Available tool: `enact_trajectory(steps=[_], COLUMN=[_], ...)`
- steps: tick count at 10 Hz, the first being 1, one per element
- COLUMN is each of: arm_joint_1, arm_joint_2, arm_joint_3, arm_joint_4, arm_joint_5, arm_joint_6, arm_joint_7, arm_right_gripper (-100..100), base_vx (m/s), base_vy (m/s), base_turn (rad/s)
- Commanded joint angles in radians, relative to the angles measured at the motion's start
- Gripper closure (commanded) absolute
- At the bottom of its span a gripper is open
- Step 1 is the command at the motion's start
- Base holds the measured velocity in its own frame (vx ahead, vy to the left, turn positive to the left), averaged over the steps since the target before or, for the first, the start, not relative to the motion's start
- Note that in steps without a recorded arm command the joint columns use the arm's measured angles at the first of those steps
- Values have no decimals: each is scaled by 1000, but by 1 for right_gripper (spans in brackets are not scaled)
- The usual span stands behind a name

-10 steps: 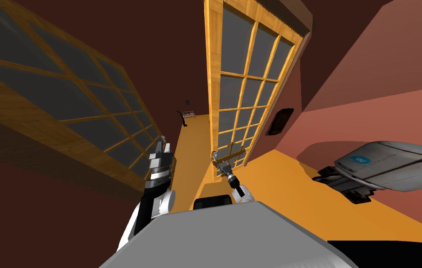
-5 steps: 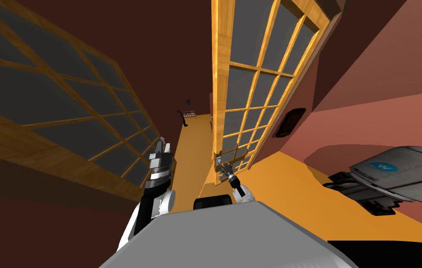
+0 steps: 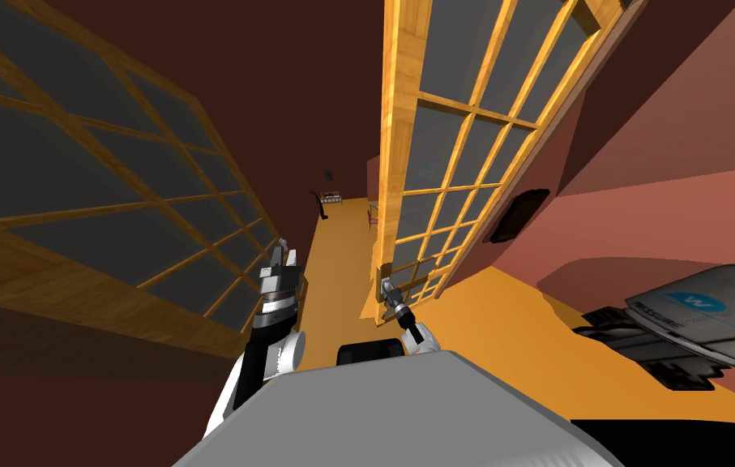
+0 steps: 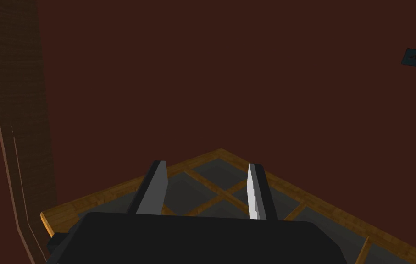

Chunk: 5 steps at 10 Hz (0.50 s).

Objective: Push the door open

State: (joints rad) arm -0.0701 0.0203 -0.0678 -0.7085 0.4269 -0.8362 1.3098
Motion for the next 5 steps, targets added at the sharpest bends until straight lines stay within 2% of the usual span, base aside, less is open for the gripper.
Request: enact_trajectory(steps=[1, 4, 5], arm_joint_1=[1, 1, 1], arm_joint_2=[-4, -4, -6], arm_joint_3=[-3, -3, 1], arm_joint_4=[0, 0, 0], arm_joint_5=[-1, -1, -14], arm_joint_6=[1, 1, 0], arm_joint_7=[0, 0, -30], arm_right_gripper=[100, 100, 100], base_vx=[-22, -3, 18], base_vy=[-3, -1, 7], base_turn=[-11, 0, 48])
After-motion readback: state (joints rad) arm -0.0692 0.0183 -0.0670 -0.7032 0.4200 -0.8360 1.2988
